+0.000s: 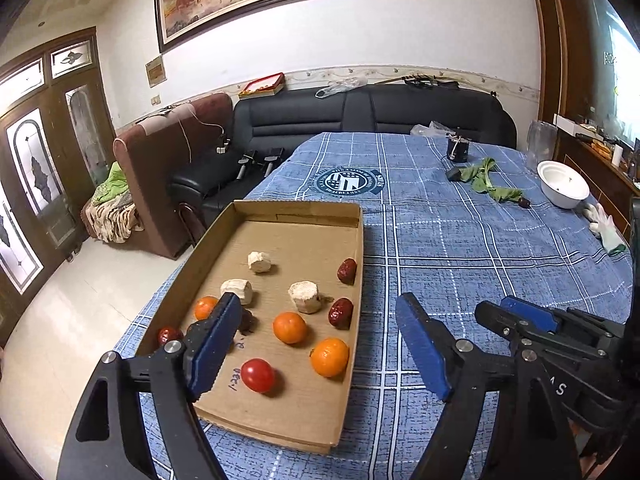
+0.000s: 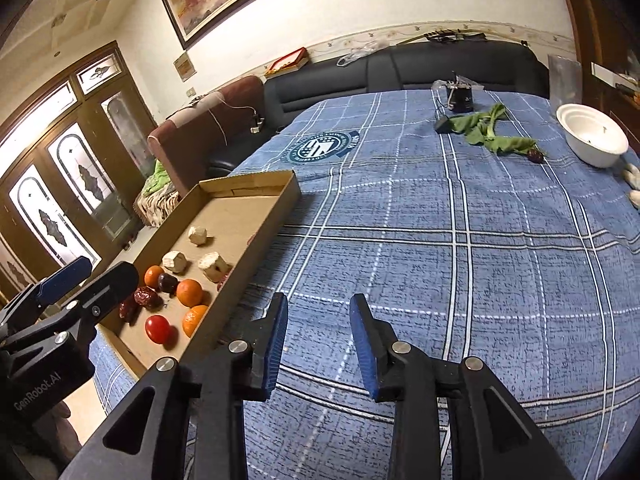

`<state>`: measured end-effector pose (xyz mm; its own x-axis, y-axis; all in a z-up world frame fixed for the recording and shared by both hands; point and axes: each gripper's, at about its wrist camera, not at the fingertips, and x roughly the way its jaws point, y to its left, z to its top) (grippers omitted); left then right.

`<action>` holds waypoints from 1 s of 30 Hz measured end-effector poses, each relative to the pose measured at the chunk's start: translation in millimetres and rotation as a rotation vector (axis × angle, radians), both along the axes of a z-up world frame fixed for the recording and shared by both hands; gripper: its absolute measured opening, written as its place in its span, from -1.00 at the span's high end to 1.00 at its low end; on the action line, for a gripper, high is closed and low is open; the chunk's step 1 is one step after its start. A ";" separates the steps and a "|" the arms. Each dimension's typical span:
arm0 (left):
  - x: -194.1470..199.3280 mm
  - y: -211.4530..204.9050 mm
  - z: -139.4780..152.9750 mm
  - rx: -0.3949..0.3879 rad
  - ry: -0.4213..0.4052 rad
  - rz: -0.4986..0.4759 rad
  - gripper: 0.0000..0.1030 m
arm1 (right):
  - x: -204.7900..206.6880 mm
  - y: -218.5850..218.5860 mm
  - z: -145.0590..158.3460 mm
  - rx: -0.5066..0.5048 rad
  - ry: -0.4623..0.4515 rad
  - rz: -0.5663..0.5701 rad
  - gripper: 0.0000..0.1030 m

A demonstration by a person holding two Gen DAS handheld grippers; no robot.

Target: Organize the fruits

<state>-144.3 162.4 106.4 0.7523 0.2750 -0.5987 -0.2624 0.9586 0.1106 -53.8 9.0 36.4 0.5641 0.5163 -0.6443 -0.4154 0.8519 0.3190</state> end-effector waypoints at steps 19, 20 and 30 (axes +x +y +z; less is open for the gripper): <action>-6.8 20.2 -7.2 -0.149 -0.066 0.067 -0.59 | 8.8 -21.3 9.4 -0.033 -0.032 -0.061 0.16; -6.2 23.1 -11.3 -0.164 -0.034 0.068 -0.59 | 8.4 -20.9 7.0 -0.021 -0.040 -0.040 0.16; -10.3 46.9 -16.7 -0.156 -0.021 0.163 -0.77 | -7.8 -34.1 16.0 -0.088 -0.069 -0.049 0.16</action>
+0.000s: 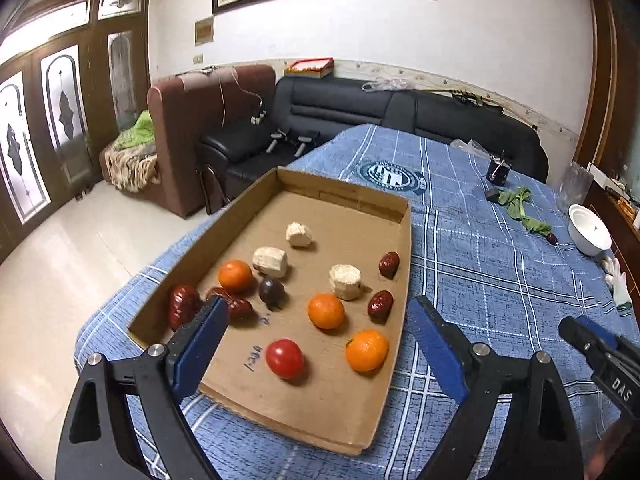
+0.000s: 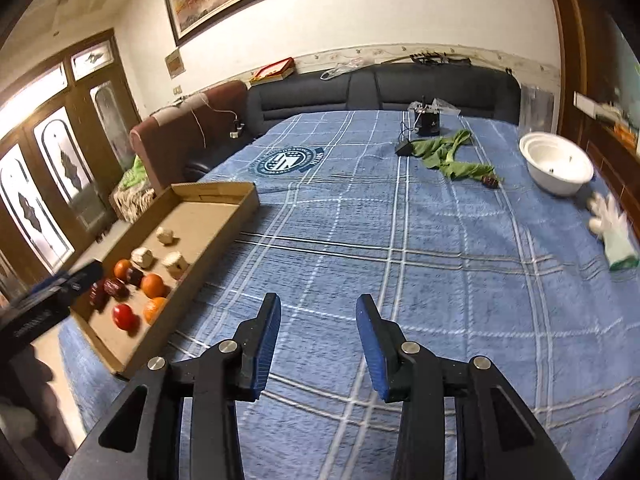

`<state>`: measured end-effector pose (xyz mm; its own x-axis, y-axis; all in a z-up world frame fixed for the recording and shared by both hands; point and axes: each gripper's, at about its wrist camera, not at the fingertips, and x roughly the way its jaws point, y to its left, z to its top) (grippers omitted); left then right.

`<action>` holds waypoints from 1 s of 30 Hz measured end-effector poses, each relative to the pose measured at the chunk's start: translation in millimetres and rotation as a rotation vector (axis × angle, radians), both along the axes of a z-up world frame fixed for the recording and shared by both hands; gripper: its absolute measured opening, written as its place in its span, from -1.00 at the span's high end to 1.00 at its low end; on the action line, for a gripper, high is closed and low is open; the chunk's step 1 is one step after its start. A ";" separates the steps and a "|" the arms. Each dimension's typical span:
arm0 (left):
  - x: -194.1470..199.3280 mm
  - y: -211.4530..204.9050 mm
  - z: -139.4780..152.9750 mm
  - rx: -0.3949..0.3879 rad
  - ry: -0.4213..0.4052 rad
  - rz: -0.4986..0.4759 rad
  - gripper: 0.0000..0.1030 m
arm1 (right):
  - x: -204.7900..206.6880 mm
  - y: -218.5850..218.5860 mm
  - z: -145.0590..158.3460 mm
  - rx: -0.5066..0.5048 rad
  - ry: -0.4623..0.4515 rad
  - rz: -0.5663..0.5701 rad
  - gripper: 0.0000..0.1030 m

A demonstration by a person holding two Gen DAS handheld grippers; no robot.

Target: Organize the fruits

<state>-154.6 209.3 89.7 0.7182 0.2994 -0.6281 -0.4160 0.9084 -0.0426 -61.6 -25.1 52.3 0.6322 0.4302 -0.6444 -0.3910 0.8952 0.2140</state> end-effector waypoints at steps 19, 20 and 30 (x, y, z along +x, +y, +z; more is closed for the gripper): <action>-8.6 -17.2 -11.5 0.039 0.027 -0.042 -0.76 | -45.2 50.4 -25.8 -0.046 -0.018 0.029 0.15; -9.1 -17.1 -11.6 0.037 0.028 -0.043 -0.76 | -46.4 52.4 -24.7 -0.050 -0.019 0.035 0.15; -13.5 -17.2 -10.0 0.033 0.023 -0.039 -0.76 | -46.1 68.5 -20.5 -0.108 -0.013 0.089 0.14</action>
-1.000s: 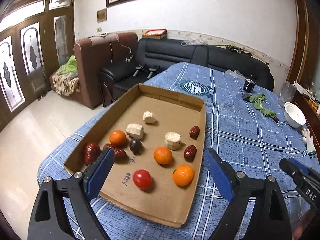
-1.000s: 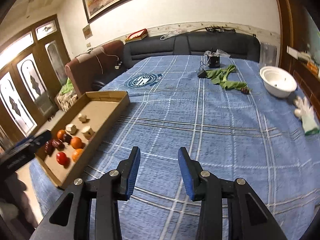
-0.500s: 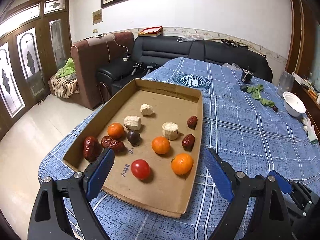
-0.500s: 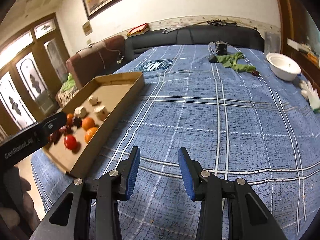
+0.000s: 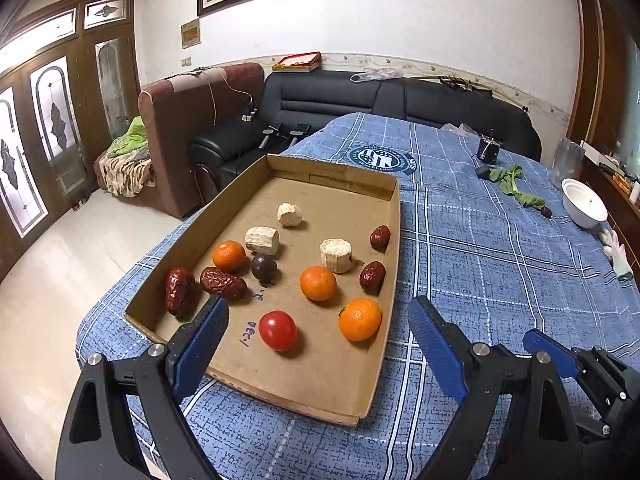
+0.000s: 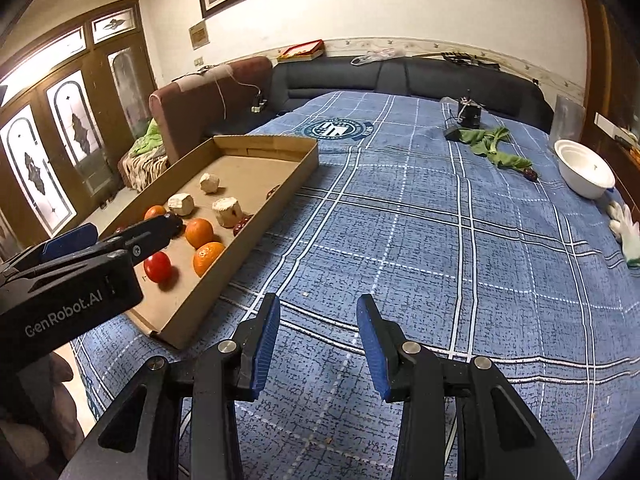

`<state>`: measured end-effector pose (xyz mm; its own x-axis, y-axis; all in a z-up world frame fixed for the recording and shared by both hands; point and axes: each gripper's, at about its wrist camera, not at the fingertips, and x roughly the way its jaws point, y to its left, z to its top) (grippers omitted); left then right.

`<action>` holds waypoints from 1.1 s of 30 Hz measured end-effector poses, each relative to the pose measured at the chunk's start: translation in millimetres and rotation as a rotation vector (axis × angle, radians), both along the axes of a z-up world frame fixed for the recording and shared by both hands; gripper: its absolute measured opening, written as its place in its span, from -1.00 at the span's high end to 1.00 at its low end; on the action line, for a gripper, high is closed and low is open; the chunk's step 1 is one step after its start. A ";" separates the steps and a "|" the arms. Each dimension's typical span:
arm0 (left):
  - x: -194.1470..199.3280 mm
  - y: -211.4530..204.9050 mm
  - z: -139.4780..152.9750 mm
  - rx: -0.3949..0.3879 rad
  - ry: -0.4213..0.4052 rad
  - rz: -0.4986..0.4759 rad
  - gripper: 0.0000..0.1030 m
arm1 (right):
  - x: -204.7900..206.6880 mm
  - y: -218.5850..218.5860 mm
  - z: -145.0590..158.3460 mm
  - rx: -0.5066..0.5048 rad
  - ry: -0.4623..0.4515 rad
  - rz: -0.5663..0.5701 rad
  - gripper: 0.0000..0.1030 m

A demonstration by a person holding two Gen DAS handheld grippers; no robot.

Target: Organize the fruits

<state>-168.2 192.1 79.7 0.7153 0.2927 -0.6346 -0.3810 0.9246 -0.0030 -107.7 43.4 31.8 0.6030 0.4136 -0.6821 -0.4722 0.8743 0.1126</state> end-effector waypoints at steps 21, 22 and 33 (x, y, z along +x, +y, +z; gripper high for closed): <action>-37.4 -3.1 51.8 0.201 -0.229 0.167 -1.00 | -6.7 8.8 16.3 0.025 -0.067 0.019 0.11; -35.2 0.0 48.5 0.185 -0.213 0.163 -1.00 | -6.9 9.3 15.9 0.023 -0.065 0.021 0.11; -21.0 17.0 19.4 0.080 -0.096 0.123 -1.00 | -11.0 33.3 12.9 -0.020 -0.075 0.088 0.08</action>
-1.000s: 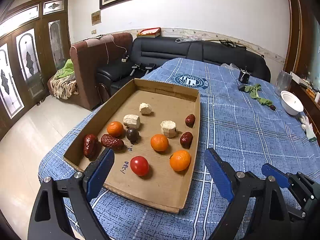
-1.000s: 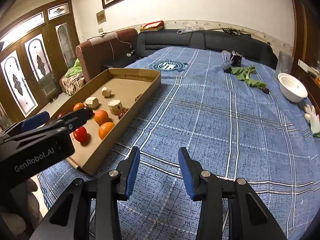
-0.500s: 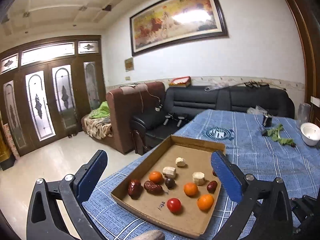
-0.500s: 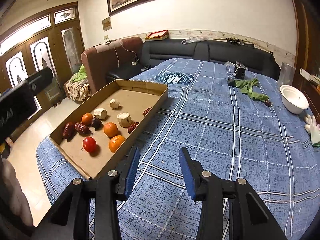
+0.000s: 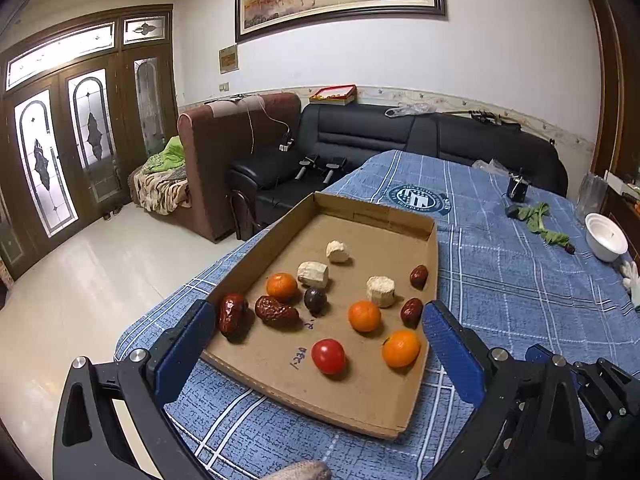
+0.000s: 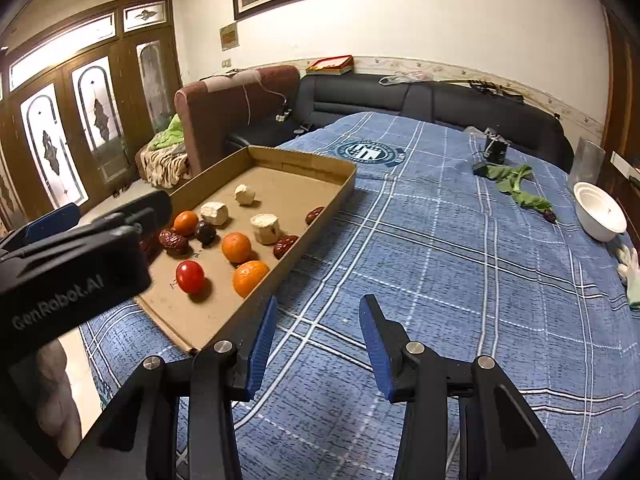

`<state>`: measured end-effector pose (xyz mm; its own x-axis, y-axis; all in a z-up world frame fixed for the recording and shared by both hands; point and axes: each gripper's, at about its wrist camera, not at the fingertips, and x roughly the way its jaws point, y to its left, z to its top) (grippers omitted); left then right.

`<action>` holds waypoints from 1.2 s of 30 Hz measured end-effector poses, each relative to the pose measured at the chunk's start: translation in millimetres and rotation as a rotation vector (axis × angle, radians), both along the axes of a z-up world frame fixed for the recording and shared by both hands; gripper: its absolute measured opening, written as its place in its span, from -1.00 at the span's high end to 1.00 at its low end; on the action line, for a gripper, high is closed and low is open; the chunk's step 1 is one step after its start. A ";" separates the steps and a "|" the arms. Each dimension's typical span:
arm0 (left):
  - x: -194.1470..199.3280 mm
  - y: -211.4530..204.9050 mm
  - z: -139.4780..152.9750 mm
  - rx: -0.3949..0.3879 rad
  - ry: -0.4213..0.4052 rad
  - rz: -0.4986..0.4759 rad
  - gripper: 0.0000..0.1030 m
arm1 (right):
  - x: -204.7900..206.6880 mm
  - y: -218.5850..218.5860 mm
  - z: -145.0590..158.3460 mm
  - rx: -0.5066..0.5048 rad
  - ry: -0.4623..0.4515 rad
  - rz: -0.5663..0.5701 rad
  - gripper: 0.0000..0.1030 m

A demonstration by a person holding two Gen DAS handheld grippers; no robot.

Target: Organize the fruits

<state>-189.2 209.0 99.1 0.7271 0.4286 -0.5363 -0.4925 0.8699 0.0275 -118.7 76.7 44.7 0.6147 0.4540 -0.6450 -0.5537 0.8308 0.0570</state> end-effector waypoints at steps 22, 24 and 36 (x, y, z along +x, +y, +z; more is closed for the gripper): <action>8.1 36.1 -27.8 -0.130 0.061 -0.004 -1.00 | -2.3 37.2 -15.3 -0.056 0.040 0.067 0.05; 7.3 39.8 -28.5 -0.146 0.056 -0.003 -1.00 | -3.7 39.4 -15.0 -0.058 0.036 0.070 0.05; -0.5 57.5 -33.3 -0.202 0.042 0.016 -1.00 | -16.7 58.0 -19.0 -0.099 0.011 0.110 0.04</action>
